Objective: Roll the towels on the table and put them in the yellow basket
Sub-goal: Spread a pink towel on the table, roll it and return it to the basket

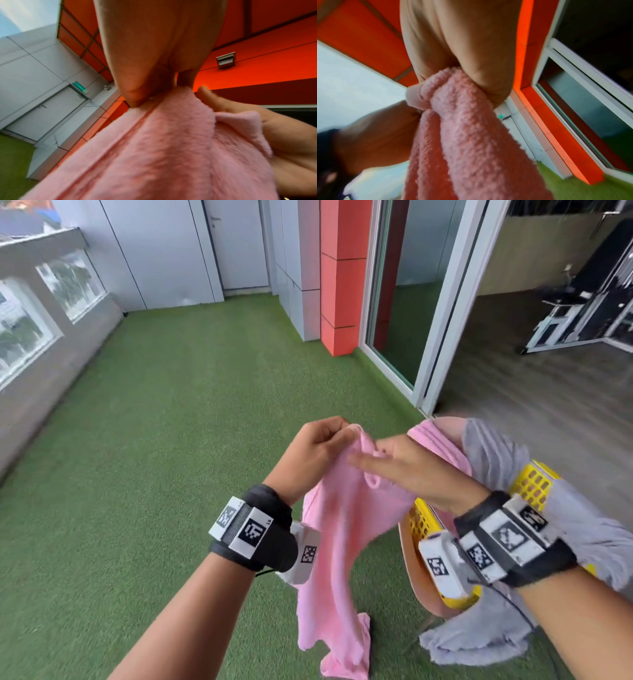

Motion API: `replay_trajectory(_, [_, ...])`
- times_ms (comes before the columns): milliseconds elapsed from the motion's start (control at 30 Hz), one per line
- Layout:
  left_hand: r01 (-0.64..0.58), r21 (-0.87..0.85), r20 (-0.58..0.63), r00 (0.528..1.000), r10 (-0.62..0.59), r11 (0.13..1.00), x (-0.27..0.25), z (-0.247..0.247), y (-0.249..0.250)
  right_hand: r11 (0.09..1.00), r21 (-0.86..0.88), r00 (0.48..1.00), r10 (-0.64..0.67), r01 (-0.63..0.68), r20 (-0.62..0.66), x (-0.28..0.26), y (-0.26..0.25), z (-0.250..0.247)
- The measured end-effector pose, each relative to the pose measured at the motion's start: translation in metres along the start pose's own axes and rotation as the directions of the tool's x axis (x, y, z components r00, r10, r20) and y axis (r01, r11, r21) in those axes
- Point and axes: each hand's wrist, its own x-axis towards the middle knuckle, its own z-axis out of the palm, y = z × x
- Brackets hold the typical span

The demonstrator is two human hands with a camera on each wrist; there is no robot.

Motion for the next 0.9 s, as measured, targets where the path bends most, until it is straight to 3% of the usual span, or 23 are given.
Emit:
replay_trajectory(133, [0.008,-0.023,0.059,0.998,-0.007,1.0,-0.002,0.022,0.005,0.974,0.225,0.973,0.023,0.03,-0.231,-0.02,0.0,-0.022])
replay_trajectory(267, [0.074,-0.032,0.094,0.993,-0.07,0.997,-0.005,0.041,-0.003,0.891,0.444,0.833,0.174,0.093,-0.525,-0.046,0.005,-0.067])
replay_trajectory(300, [0.081,-0.026,0.106,0.991,-0.078,0.996,-0.004,0.046,-0.004,0.861,0.502,0.823,0.222,0.087,-0.523,-0.055,0.01,-0.072])
replay_trajectory(367, [0.067,-0.01,0.153,0.986,-0.065,0.998,0.001,0.063,-0.003,0.859,0.512,0.879,0.252,-0.01,-0.406,-0.077,0.014,-0.066])
replay_trajectory(433, [0.035,0.001,0.241,0.97,-0.034,0.999,0.007,0.089,0.003,0.916,0.378,0.952,0.222,-0.13,-0.211,-0.101,0.024,-0.047])
replay_trajectory(467, [0.027,0.003,0.296,0.955,-0.026,1.0,0.008,0.104,0.007,0.932,0.318,0.96,0.233,-0.175,-0.154,-0.112,0.031,-0.041])
replay_trajectory(567, [0.025,-0.014,0.409,0.912,-0.017,1.0,0.004,0.152,0.015,0.932,0.318,0.925,0.264,-0.172,-0.273,-0.153,0.059,-0.059])
replay_trajectory(633, [0.016,-0.025,0.453,0.891,-0.003,1.0,-0.003,0.183,0.019,0.901,0.426,0.845,0.293,-0.087,-0.447,-0.186,0.071,-0.082])
replay_trajectory(667, [0.016,-0.02,0.474,0.881,-0.005,1.0,-0.006,0.199,0.017,0.864,0.504,0.772,0.329,-0.013,-0.544,-0.205,0.074,-0.095])
replay_trajectory(767, [0.064,-0.01,0.528,0.848,-0.049,0.998,-0.019,0.242,0.012,0.824,0.547,0.456,0.436,0.144,-0.776,-0.264,0.088,-0.134])
replay_trajectory(800, [0.07,0.001,0.541,0.839,-0.059,0.998,-0.023,0.257,0.012,0.826,0.54,0.42,0.438,0.16,-0.795,-0.284,0.094,-0.145])
replay_trajectory(833, [0.059,0.006,0.557,0.829,-0.053,0.998,-0.027,0.275,0.015,0.83,0.541,0.439,0.441,0.132,-0.783,-0.301,0.102,-0.151])
replay_trajectory(867, [0.033,0.004,0.569,0.822,-0.029,0.999,-0.031,0.294,0.021,0.847,0.529,0.501,0.436,0.053,-0.748,-0.317,0.109,-0.151])
replay_trajectory(900, [0.006,0.008,0.575,0.818,-0.01,1.0,-0.034,0.314,0.028,0.867,0.496,0.599,0.427,-0.057,-0.677,-0.331,0.116,-0.145])
